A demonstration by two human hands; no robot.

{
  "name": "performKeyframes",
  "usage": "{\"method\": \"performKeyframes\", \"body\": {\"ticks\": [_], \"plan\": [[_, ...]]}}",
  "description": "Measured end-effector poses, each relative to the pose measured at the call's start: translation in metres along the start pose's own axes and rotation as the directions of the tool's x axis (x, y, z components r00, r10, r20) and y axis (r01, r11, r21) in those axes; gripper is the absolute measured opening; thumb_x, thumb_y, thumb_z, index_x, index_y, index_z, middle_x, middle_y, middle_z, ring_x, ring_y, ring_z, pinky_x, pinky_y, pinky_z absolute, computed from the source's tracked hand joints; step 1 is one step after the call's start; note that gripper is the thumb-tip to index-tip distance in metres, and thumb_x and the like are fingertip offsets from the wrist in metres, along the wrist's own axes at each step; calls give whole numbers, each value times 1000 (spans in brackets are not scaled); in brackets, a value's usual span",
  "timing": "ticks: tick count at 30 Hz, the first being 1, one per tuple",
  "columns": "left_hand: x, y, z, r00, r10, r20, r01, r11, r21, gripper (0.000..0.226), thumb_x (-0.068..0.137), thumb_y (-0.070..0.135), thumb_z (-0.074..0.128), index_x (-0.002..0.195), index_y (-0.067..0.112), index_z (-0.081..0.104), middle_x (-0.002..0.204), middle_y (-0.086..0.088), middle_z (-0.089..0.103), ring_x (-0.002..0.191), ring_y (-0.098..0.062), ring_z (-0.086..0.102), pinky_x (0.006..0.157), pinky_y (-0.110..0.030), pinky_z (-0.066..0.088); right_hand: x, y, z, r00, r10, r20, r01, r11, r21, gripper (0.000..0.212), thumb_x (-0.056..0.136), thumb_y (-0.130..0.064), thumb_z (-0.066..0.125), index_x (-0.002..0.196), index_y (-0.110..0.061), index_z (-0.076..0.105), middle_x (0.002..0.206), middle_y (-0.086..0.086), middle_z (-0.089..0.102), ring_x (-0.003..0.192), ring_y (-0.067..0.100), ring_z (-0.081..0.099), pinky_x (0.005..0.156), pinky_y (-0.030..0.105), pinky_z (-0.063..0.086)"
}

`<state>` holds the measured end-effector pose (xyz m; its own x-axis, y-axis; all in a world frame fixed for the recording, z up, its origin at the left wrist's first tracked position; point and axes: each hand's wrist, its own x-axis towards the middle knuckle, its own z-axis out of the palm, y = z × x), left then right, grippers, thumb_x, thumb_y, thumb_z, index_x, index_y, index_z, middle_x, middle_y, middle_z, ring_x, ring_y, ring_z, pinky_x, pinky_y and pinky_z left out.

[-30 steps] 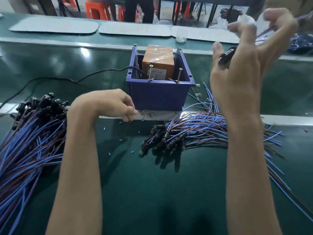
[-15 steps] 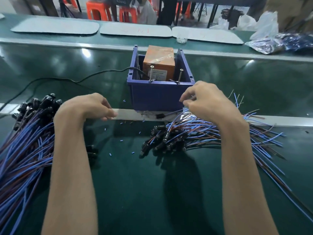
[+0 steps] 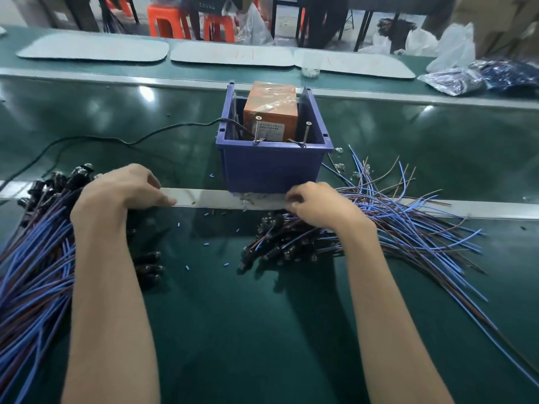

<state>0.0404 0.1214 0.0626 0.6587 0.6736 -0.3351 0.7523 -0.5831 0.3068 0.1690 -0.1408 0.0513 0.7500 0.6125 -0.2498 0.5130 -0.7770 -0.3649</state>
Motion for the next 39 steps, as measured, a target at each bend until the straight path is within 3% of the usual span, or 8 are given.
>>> {"method": "performKeyframes", "body": {"ticks": [7,11,15,18,23,29,34,39], "plan": [[3,1,5,1000,-10,0,10,1000,-27,44,75,38,80,114,20,66,118,-4,65,112,-26,57,97,-34,41,-3,2,-4,1000,-10,-5,10,1000,19,20,94,-23,52,104,-14,68,103,10,61,91,24,51,74,28,41],[4,3,9,1000,-13,9,14,997,-75,33,77,32,79,105,18,68,103,-5,70,105,-26,59,97,-33,43,-9,5,-16,996,-91,-25,92,994,57,15,94,-25,58,100,-17,70,87,-2,57,89,16,50,71,23,34],[4,4,15,1000,-16,5,17,993,-116,26,75,25,81,95,21,65,115,-8,66,111,-27,58,104,-38,42,-15,8,-24,990,-134,52,129,987,92,10,90,-27,65,97,-26,71,77,-17,57,82,9,54,66,22,39],[4,4,20,999,-39,-24,36,991,-132,24,76,22,80,95,22,65,119,-8,65,114,-26,56,102,-35,41,-16,10,-25,989,-129,73,121,988,98,13,87,-27,68,99,-30,72,78,-18,59,78,4,54,64,15,41],[-2,8,19,999,-37,-20,34,989,-141,12,77,19,78,79,24,68,104,-8,70,103,-26,61,99,-38,46,-20,10,-29,987,-136,81,126,986,111,7,83,-31,72,86,-37,71,70,-22,59,65,-7,54,56,8,39],[-12,19,8,998,47,-45,-53,987,-153,9,78,18,76,75,25,71,82,-4,69,89,-24,61,88,-33,48,-29,8,-34,982,-126,139,109,987,121,11,77,-34,78,80,-41,70,77,-19,65,69,-3,57,59,16,43],[-28,35,-3,988,149,-46,-155,971,-183,11,80,22,77,70,24,73,68,2,70,86,-21,64,87,-34,49,-31,7,-37,975,-133,177,121,990,73,20,76,-31,79,93,-36,70,88,-14,67,77,4,58,66,17,45],[-60,64,-18,902,416,-114,-430,852,-298,5,81,24,75,77,23,72,74,4,72,73,-8,66,74,-22,50,-31,-7,-40,972,-231,-36,234,953,195,45,72,-27,82,114,-28,66,96,-9,62,79,6,57,62,4,40]]}}
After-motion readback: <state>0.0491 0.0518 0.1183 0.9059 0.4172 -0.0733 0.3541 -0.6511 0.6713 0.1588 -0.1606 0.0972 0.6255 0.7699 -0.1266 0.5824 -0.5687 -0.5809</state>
